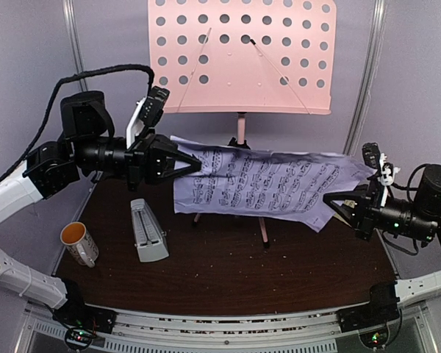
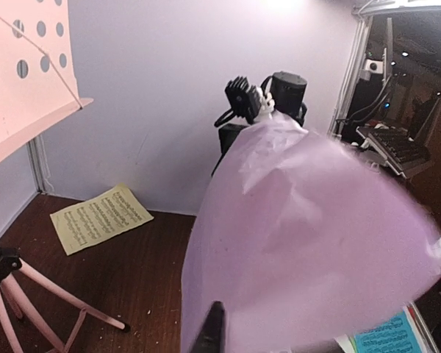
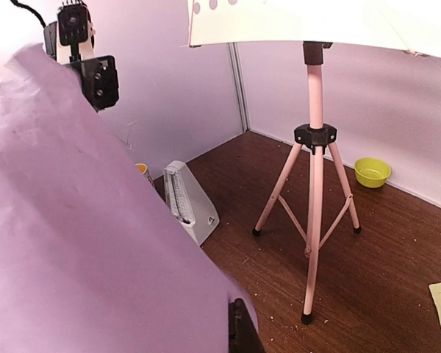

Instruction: Set up the instrument practice props

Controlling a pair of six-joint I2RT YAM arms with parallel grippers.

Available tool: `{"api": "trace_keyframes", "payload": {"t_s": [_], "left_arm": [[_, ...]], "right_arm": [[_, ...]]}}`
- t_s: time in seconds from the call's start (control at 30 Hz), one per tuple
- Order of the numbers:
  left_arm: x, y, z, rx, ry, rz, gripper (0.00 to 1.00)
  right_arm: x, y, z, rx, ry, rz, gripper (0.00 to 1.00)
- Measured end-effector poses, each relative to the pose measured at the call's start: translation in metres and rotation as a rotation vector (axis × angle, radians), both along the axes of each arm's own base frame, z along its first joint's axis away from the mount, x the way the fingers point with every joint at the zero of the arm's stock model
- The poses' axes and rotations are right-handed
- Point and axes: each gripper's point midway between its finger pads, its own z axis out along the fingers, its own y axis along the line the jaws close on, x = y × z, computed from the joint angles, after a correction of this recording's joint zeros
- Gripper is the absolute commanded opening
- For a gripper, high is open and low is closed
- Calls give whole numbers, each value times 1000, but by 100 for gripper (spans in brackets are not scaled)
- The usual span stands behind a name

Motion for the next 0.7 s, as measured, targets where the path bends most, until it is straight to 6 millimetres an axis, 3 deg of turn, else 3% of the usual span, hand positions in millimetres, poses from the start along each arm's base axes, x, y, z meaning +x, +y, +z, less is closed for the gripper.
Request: {"api": "trace_keyframes", "payload": {"t_s": [0.1, 0.23, 0.37, 0.43, 0.57, 0.7], "left_arm": [[6, -1, -12, 38, 18, 26, 63], [29, 8, -35, 166, -12, 165, 86], [56, 33, -46, 292, -126, 338, 95], [61, 49, -50, 355, -190, 394, 98], [53, 71, -44, 428, -268, 400, 98], [36, 72, -48, 435, -281, 335, 98]], "right_arm": [[0, -2, 9, 2, -1, -3, 0], [-2, 1, 21, -38, 15, 14, 0], [-5, 22, 1, -172, 73, 60, 0], [-8, 34, -18, -279, 123, 94, 0], [-15, 53, -46, -445, 218, 150, 0], [-24, 65, -60, -540, 288, 208, 0]]}}
